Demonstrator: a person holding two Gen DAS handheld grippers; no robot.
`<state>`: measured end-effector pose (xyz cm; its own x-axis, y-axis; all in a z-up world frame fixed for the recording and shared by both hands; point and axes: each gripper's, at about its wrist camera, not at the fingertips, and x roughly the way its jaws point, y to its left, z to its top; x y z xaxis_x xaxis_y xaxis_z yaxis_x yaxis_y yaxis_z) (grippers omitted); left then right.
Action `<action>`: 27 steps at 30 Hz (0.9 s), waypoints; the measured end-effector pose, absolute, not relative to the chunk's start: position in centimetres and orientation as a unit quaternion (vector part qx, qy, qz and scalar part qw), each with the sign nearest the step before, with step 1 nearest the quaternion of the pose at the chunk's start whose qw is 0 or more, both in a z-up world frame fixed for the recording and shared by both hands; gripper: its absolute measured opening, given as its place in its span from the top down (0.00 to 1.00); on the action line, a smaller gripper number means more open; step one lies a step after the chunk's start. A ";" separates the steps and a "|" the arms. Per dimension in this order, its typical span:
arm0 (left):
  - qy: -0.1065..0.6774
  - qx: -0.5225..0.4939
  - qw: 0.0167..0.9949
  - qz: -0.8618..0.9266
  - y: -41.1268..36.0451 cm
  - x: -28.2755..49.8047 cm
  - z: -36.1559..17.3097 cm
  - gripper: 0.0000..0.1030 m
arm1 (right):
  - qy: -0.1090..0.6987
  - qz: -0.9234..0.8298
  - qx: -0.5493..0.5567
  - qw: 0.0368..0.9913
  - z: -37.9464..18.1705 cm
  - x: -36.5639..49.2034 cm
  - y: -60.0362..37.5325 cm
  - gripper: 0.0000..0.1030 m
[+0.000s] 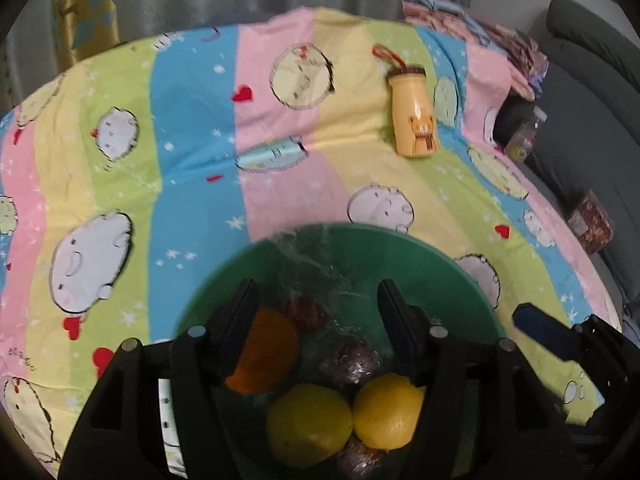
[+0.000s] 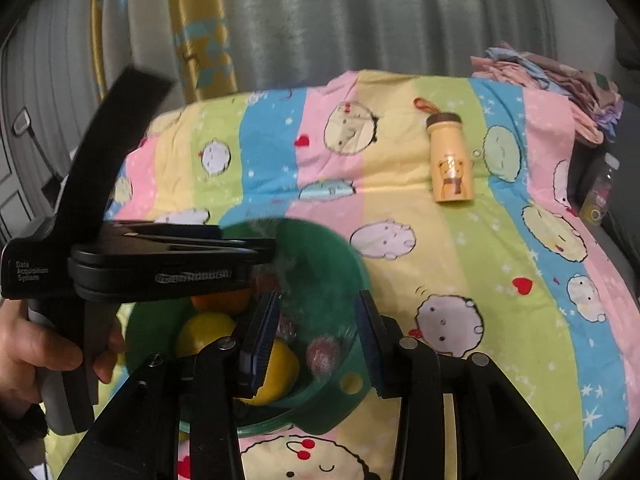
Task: Organize fruits
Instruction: 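Open both tools to drop both candies into the green bowl, then withdraw both tools and move the right tool to a small green olive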
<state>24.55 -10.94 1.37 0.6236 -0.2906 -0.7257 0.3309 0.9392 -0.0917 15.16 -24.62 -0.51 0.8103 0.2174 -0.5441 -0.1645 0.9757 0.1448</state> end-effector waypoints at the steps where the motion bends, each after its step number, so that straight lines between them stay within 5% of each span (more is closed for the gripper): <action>1: 0.393 0.021 0.903 -0.172 -10.5 24.3 1.8 0.40 | 0.287 0.101 0.054 0.951 -0.2 15.0 -25.0 0.61; 16: 0.363 -0.058 0.923 -0.118 -1.4 18.0 4.6 0.31 | 0.233 0.112 0.188 0.948 2.5 12.2 -31.3 0.42; 27: 0.380 -0.107 0.915 -0.078 4.1 13.3 1.7 0.30 | 0.248 0.181 0.138 0.942 3.0 10.8 -26.3 0.37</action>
